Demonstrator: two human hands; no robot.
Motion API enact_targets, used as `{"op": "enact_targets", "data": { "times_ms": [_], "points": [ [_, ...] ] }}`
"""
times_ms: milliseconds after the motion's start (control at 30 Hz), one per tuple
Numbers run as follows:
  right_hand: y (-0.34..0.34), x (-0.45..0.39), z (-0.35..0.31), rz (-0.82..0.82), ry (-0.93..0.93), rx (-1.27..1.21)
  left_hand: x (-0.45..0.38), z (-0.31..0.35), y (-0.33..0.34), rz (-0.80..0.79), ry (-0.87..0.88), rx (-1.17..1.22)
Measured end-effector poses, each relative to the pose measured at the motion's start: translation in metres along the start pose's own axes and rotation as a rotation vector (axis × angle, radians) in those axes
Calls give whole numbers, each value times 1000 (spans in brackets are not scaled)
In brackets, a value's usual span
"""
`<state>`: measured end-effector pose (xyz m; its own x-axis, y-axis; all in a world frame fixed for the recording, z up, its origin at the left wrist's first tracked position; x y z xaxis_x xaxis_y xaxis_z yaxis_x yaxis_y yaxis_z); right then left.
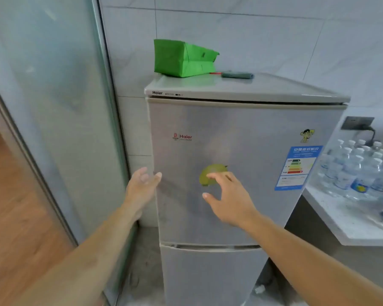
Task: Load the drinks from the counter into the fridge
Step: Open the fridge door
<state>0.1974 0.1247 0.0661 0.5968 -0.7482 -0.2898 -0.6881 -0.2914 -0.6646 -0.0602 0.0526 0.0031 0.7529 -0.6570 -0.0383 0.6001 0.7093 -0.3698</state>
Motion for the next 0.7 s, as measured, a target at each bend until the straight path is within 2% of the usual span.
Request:
{"op": "enact_targets", "data": {
  "times_ms": [100, 167, 300, 533, 700],
  "points": [
    [-1, -20, -9, 54, -29, 100, -25, 12, 10, -61, 43, 42],
    [0, -27, -6, 57, 22, 156, -35, 13, 21, -90, 42, 109],
    [4, -31, 4, 82, 75, 214, -47, 2, 26, -105, 74, 71],
    [19, -23, 5, 109, 96, 167, -50, -3, 25, -101, 115, 29],
    [17, -6, 8, 110, 92, 113, -22, -11, 16, -77, 135, 34]
  ]
}}
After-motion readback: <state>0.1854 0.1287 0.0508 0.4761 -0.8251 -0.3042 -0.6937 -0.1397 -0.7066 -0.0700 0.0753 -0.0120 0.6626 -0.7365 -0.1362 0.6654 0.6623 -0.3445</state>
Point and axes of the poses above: each hand's wrist, its own x-axis away from the middle knuckle, its own y-axis out of the palm, z = x × y, the point moved 8 cm from there along -x, towards the middle knuckle, and after that the axes turned 12 degrees about -x, right-handed, at the moved point
